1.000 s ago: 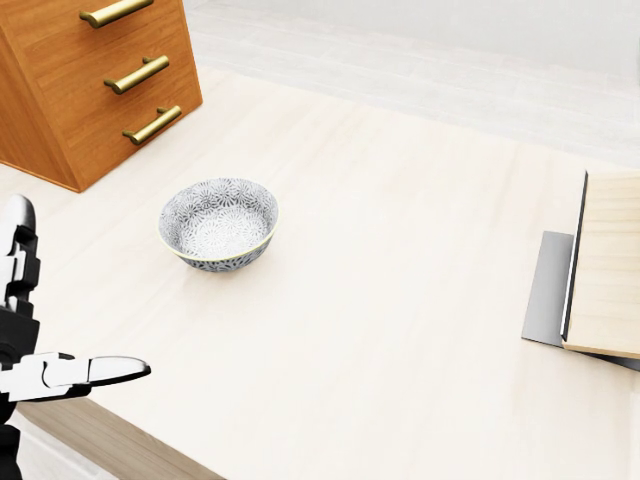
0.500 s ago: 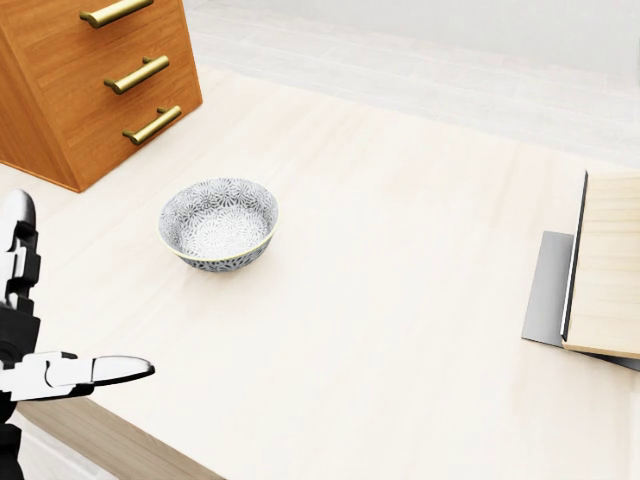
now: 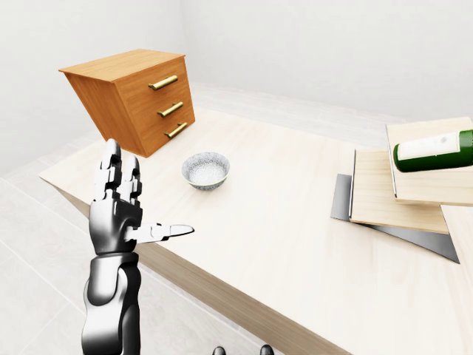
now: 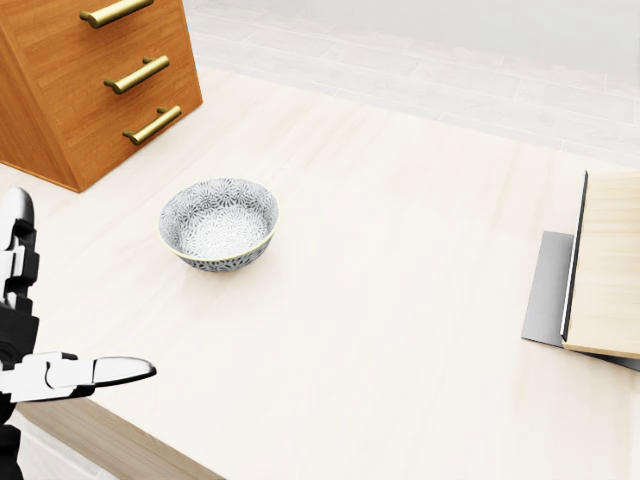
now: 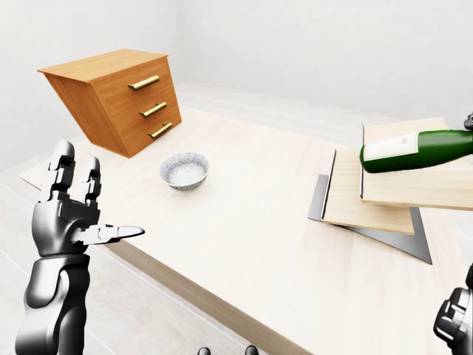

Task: Put the wine bottle on the wine rack.

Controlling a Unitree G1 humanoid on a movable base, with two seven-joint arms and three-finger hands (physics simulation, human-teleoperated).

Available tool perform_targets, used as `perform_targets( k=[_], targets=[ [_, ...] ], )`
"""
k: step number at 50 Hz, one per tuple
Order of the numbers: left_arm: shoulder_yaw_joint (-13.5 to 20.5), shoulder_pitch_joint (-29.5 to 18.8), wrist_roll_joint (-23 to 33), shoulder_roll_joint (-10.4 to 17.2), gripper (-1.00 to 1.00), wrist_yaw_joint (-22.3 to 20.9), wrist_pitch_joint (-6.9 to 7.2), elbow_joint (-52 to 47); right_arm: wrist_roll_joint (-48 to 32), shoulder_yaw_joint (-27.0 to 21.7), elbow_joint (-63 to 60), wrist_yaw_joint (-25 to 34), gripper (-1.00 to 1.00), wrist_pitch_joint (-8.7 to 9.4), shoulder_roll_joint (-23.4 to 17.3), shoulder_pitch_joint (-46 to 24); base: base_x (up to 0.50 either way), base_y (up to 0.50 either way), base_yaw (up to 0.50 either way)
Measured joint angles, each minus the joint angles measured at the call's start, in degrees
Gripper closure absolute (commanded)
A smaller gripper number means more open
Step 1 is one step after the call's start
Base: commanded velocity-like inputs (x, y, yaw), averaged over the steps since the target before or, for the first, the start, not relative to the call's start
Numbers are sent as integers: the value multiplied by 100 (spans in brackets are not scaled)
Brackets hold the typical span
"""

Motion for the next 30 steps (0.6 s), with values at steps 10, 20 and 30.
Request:
perform_targets(
  k=[10,20,30],
  targets=[
    [-1,-7,19,-6,-100,-4,0,7,-211,54,203,28,100,0,6,-79,0,0,0],
    [-2,-12,30,-8,-100,-10,0,36,-306,-33,319,172,100,0,8,-126,0,0,0],
    [-29,-4,54,-16,-100,-15,0,52,-413,-53,463,309,100,0,-7,-227,0,0,0]
  ],
)
